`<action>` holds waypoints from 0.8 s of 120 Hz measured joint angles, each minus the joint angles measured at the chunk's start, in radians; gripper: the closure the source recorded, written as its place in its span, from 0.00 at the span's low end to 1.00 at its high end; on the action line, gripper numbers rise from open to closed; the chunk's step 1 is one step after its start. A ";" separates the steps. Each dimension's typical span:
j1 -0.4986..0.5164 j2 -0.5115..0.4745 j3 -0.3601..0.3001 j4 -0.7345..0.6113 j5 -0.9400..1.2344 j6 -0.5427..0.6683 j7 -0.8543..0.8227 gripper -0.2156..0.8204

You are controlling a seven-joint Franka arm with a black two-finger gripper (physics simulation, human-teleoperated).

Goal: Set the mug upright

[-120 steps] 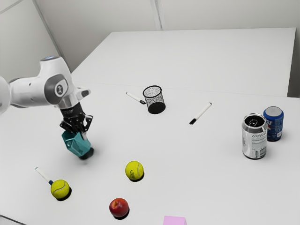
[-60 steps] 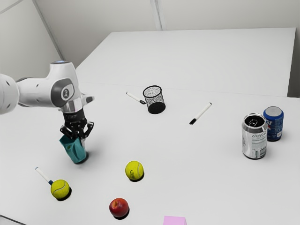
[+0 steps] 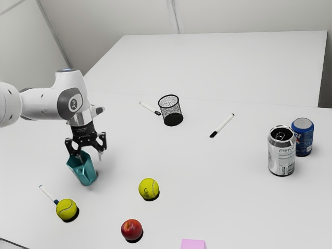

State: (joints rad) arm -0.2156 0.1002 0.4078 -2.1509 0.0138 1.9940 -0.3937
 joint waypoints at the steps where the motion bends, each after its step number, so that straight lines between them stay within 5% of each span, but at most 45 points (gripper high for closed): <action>1: 0.000 0.000 0.000 0.000 0.000 0.000 0.000 0.42; 35: 0.000 -0.029 0.000 0.033 0.001 -0.031 -0.008 0.26; 96: -0.006 -0.176 -0.009 0.233 0.076 -0.201 0.104 0.21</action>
State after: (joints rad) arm -0.2213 -0.0759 0.3993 -1.9181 0.0897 1.7929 -0.2894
